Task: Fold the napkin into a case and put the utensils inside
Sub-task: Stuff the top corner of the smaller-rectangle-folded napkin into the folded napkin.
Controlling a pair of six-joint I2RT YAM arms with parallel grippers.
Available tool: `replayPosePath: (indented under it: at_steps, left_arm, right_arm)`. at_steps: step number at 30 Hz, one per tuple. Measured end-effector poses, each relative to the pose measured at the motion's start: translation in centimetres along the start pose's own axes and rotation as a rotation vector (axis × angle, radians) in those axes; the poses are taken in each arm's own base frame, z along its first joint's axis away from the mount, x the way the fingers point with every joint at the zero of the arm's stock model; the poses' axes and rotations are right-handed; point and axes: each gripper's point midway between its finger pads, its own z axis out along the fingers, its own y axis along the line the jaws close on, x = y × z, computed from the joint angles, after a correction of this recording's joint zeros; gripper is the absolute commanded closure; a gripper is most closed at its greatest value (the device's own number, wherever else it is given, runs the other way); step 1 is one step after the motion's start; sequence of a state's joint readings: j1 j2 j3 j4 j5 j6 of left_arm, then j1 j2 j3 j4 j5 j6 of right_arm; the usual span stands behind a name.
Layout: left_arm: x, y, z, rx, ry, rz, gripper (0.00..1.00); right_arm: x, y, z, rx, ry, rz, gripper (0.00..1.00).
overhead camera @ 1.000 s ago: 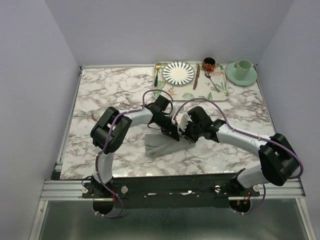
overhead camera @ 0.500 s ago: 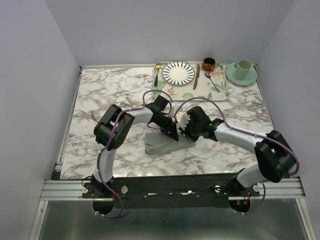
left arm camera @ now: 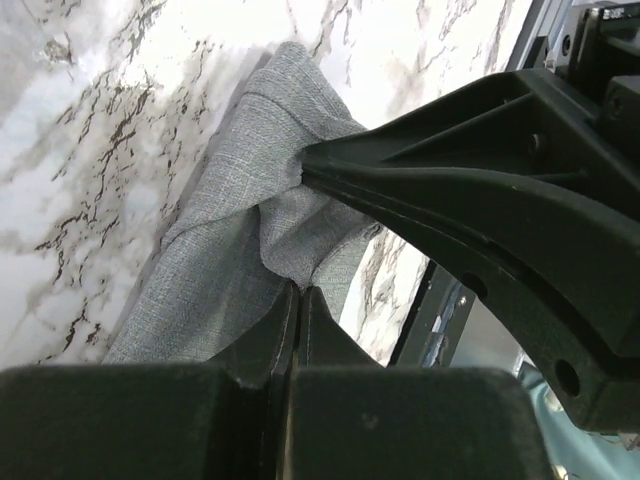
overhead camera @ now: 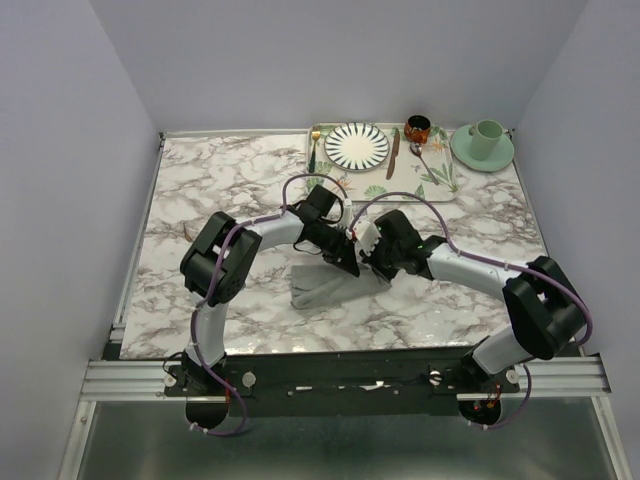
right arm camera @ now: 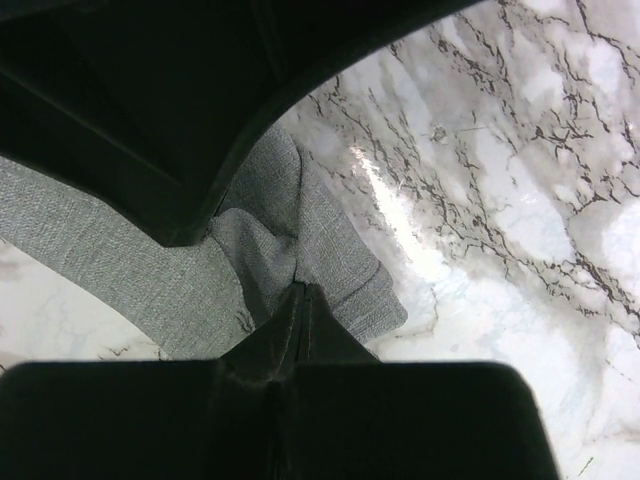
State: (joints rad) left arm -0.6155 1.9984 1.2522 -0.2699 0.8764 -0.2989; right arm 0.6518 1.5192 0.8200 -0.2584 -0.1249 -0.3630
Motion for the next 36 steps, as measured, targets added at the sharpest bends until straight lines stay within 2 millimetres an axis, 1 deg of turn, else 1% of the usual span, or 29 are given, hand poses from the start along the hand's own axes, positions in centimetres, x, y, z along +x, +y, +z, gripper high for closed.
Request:
replayPosePath:
  at_steps: [7, 11, 16, 19, 22, 27, 30, 36]
  left_arm:
    - [-1.8, 0.0, 0.3, 0.009, -0.007, 0.048, 1.00]
    - [-2.4, 0.9, 1.1, 0.010, 0.013, 0.066, 1.00]
    - [-1.8, 2.5, 1.8, 0.008, 0.040, 0.034, 1.00]
    - [-1.7, 2.8, 1.8, 0.022, 0.043, 0.018, 1.00]
    - [-1.7, 3.0, 1.7, 0.023, 0.040, 0.008, 1.00]
    - [-1.7, 3.0, 1.7, 0.024, 0.038, -0.006, 1.00]
    - [-1.7, 3.0, 1.7, 0.024, 0.038, -0.010, 1.00]
    - [-1.6, 3.0, 1.7, 0.024, 0.039, -0.014, 1.00]
  right_arm:
    - [-0.5, -0.2, -0.2, -0.008, -0.028, 0.002, 0.99]
    - [-0.8, -0.1, -0.2, -0.017, -0.040, -0.007, 0.99]
    - [-1.0, -0.1, -0.2, -0.015, -0.048, -0.008, 0.99]
    - [-1.1, -0.6, -0.3, -0.005, -0.050, 0.005, 0.99]
    - [-1.5, -1.4, -0.5, 0.014, -0.060, 0.038, 0.99]
    - [-2.2, -2.1, -0.8, 0.026, -0.080, 0.081, 0.99]
    - [-2.4, -1.8, -0.9, 0.009, -0.084, 0.106, 0.99]
    - [-2.2, -0.6, -1.1, -0.054, -0.078, 0.121, 0.99]
